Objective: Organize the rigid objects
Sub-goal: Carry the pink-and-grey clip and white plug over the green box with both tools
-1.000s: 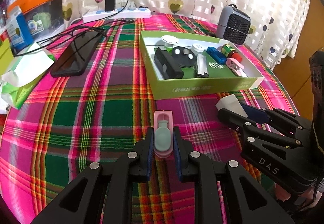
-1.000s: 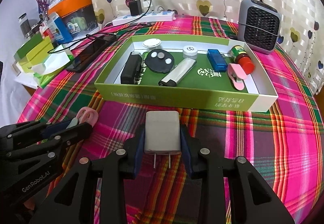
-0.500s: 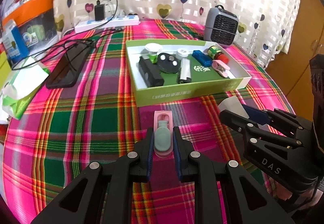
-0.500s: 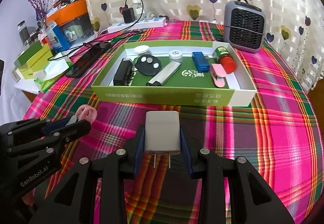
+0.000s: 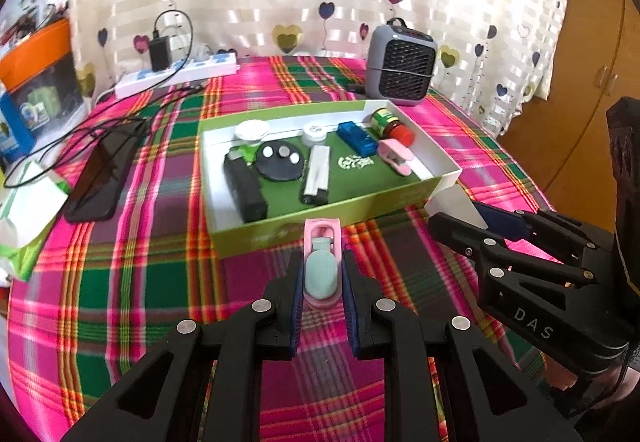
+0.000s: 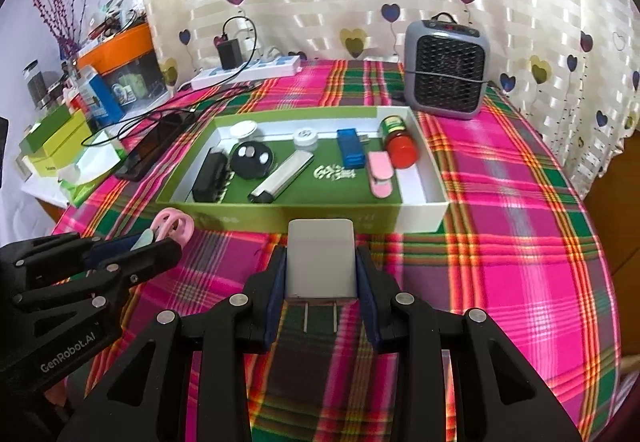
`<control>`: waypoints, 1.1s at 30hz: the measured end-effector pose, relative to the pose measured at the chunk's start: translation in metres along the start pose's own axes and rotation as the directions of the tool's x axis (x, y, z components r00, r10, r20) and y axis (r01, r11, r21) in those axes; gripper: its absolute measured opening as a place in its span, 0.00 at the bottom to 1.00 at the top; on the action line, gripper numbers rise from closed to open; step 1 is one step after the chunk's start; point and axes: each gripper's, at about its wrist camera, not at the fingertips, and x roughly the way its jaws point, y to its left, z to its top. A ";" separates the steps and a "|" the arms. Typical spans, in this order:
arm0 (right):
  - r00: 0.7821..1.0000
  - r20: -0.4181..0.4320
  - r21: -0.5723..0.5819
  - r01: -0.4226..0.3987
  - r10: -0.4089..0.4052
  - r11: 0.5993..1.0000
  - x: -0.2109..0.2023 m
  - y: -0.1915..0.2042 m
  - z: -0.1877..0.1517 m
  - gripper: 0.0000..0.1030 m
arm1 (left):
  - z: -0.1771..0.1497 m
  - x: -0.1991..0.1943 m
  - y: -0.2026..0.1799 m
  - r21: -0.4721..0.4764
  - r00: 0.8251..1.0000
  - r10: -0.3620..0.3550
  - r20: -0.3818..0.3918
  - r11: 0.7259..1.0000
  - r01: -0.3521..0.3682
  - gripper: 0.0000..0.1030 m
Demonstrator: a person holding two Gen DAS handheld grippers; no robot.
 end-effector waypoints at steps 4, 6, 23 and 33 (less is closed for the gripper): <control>1.000 0.008 0.005 0.007 -0.007 1.000 -0.001 -0.006 0.005 0.33 | 0.008 0.003 -0.005 0.009 1.000 -0.009 0.006 1.000 0.009 0.16; 1.000 0.012 0.006 0.011 -0.011 1.000 -0.002 -0.009 0.008 0.33 | 0.012 0.005 -0.006 0.013 1.000 -0.013 0.008 1.000 0.013 0.16; 1.000 0.027 0.026 0.015 -0.015 1.000 0.007 -0.033 0.040 0.33 | 0.040 0.027 -0.004 0.014 1.000 -0.025 0.010 1.000 0.025 0.16; 1.000 0.011 0.014 0.005 -0.005 1.000 0.029 -0.037 0.057 0.33 | 0.056 0.046 0.003 0.006 1.000 -0.020 0.005 1.000 0.020 0.16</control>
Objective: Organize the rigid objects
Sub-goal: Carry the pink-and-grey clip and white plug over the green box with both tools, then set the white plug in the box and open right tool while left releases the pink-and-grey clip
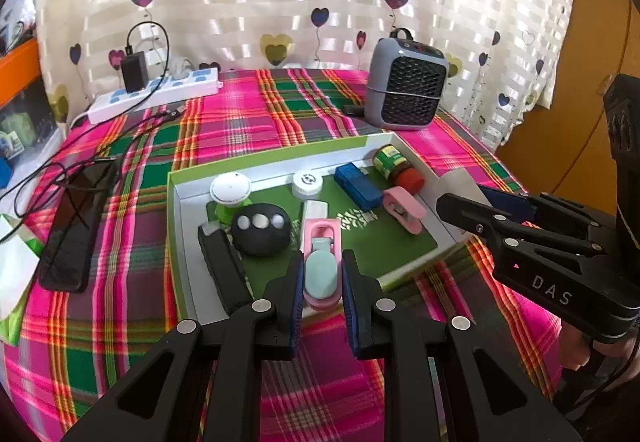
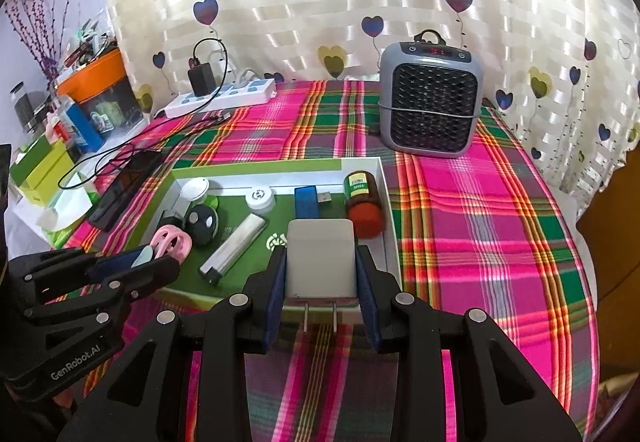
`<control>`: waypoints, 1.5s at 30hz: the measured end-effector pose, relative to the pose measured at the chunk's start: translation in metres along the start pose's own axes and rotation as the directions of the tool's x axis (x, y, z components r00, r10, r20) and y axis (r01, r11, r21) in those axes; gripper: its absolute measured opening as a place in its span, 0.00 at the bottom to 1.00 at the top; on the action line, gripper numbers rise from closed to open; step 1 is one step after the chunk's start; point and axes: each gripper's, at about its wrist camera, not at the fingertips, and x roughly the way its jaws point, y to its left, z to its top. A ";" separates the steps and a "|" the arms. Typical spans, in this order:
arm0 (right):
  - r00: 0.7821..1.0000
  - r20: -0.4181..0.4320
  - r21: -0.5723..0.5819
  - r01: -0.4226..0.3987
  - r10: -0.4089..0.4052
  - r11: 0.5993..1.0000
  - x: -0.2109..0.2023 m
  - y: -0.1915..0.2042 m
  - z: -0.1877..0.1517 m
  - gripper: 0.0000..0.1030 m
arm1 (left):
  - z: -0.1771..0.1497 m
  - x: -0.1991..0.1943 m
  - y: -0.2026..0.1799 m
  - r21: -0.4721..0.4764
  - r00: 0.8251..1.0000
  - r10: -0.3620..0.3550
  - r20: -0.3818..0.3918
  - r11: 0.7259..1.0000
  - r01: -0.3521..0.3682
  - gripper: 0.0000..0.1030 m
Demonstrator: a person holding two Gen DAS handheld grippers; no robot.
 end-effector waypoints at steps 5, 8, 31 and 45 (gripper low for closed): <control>1.000 -0.004 -0.001 -0.006 0.006 1.000 0.010 -0.002 0.007 0.33 | 0.005 0.006 0.004 -0.005 1.000 0.004 0.002 1.000 -0.004 0.16; 1.000 -0.007 -0.002 -0.009 0.009 1.000 0.015 -0.002 0.010 0.33 | 0.006 0.010 0.007 -0.009 1.000 0.009 -0.004 1.000 -0.009 0.16; 0.998 -0.067 -0.037 -0.004 0.001 0.999 0.067 -0.001 0.035 0.33 | 0.005 0.042 0.025 -0.049 0.998 0.023 -0.062 0.998 -0.026 0.16; 0.996 -0.084 -0.052 0.007 -0.011 0.999 0.083 0.000 0.037 0.33 | 0.004 0.052 0.027 -0.051 0.996 0.024 -0.085 0.998 -0.028 0.16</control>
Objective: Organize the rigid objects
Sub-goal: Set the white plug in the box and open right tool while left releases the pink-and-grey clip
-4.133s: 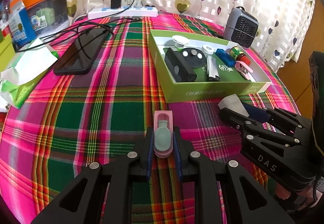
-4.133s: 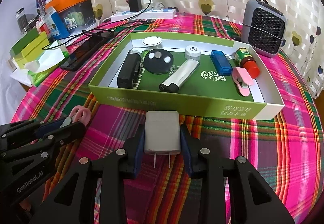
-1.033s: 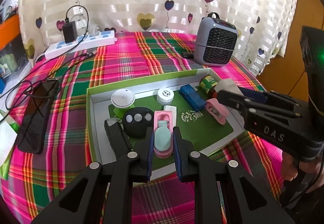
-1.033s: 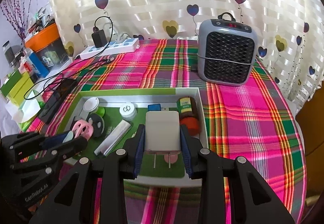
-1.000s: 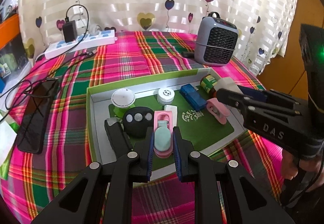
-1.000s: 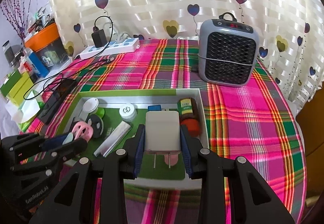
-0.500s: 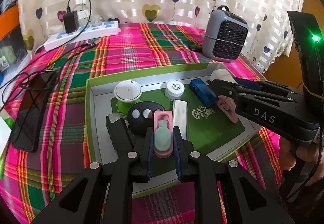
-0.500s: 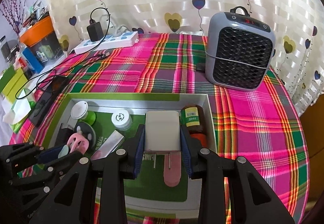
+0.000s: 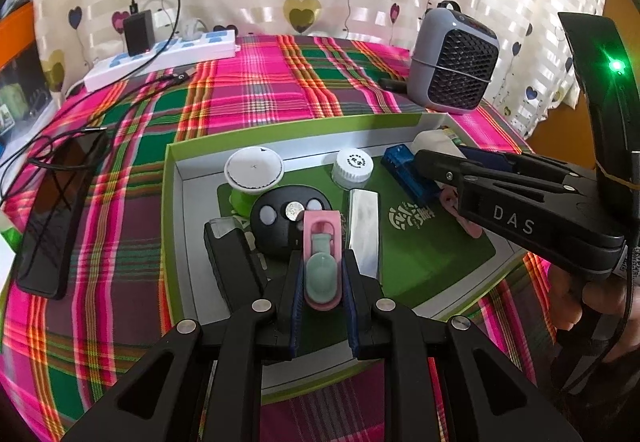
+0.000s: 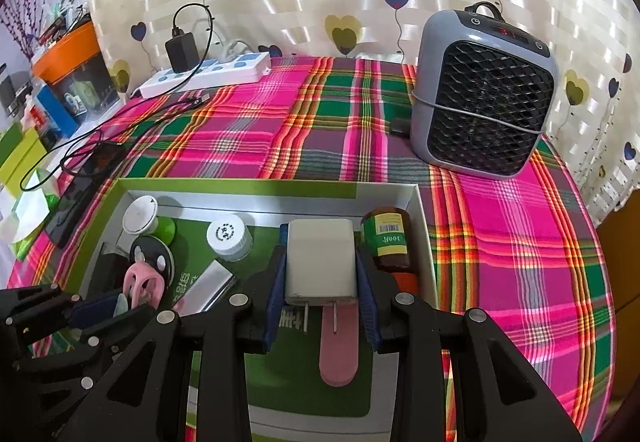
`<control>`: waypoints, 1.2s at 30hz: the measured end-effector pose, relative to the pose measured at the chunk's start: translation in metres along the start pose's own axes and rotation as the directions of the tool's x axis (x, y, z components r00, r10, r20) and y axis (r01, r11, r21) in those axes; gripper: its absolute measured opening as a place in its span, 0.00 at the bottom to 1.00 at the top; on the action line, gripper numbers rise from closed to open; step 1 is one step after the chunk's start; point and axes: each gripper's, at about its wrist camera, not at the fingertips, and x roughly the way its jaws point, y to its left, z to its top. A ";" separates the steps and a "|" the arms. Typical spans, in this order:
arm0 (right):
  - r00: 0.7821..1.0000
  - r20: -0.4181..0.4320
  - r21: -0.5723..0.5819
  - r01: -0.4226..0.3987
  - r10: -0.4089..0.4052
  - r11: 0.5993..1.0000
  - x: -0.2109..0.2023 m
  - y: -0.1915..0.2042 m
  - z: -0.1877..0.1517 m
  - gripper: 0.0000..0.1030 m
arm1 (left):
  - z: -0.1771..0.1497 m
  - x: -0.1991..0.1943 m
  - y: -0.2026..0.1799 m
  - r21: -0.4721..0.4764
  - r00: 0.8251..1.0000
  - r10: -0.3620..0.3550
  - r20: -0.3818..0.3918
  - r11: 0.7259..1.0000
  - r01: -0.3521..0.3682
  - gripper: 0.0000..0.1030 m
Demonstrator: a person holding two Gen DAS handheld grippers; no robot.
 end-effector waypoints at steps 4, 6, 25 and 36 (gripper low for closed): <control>1.000 -0.005 0.000 -0.002 0.002 1.000 0.002 0.000 -0.001 0.33 | 0.000 0.001 0.000 -0.007 1.000 -0.004 -0.001 1.000 0.004 0.16; 1.000 -0.006 -0.001 -0.002 0.002 1.000 0.003 0.001 -0.002 0.33 | 0.000 0.001 0.000 -0.011 1.000 -0.007 -0.002 1.000 0.007 0.16; 1.000 -0.002 0.012 -0.001 0.001 1.000 0.002 0.001 -0.002 0.34 | -0.001 0.003 -0.001 -0.006 1.000 -0.005 -0.006 1.000 0.005 0.24; 1.000 0.021 0.028 -0.003 0.002 1.000 -0.006 -0.001 -0.002 0.40 | -0.002 -0.001 -0.005 0.002 1.000 0.002 -0.006 1.000 -0.002 0.30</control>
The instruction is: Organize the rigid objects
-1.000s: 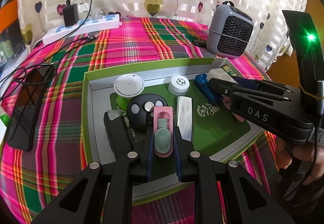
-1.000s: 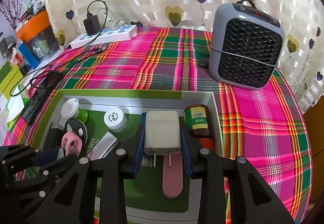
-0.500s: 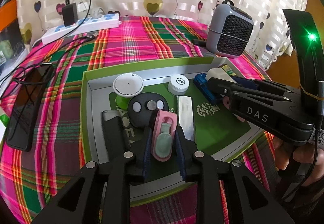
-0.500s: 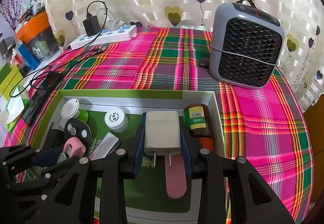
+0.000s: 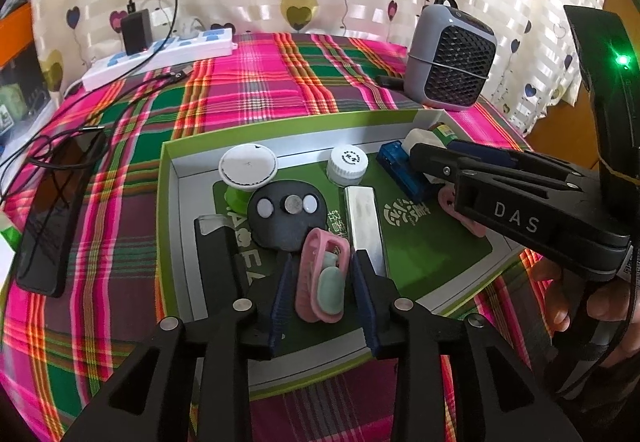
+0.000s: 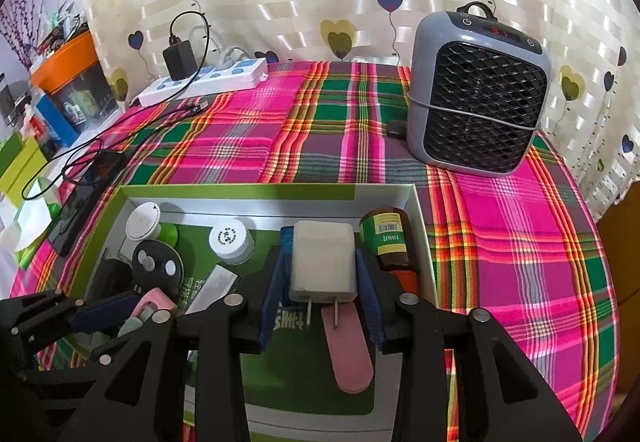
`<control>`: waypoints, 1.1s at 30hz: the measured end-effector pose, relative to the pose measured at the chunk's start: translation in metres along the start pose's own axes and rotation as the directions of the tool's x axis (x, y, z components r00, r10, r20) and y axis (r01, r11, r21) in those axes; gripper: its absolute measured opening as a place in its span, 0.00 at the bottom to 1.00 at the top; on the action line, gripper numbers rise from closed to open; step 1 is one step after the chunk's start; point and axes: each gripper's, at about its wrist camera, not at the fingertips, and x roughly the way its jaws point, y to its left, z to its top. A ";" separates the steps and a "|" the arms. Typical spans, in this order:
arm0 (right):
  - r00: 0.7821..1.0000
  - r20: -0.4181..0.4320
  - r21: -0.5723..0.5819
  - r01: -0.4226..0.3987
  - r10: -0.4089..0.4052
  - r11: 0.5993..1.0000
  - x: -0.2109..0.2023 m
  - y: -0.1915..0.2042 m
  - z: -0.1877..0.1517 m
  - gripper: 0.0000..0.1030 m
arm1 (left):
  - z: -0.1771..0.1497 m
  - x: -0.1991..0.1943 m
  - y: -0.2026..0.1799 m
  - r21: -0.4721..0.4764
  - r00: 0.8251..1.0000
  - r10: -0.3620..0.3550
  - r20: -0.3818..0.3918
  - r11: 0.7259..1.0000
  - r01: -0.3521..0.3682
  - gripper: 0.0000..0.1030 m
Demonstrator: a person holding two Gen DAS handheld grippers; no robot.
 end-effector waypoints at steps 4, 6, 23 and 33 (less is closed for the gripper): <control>1.000 0.013 0.006 -0.008 0.008 1.000 -0.006 0.001 -0.001 0.42 | -0.001 -0.008 0.001 -0.009 1.000 0.023 0.015 1.000 -0.022 0.35; 1.000 0.021 0.006 -0.013 0.013 1.000 -0.010 0.003 -0.002 0.42 | -0.002 -0.011 0.002 -0.012 0.999 0.030 0.018 0.999 -0.030 0.35; 0.995 0.101 0.017 -0.013 0.011 1.000 -0.064 0.018 -0.040 0.42 | -0.032 -0.057 -0.015 0.007 0.992 0.097 0.084 0.995 -0.098 0.35; 0.996 0.088 -0.002 -0.003 0.003 1.000 -0.088 0.031 -0.078 0.42 | -0.071 -0.072 -0.023 0.007 0.986 0.155 0.067 0.988 -0.156 0.35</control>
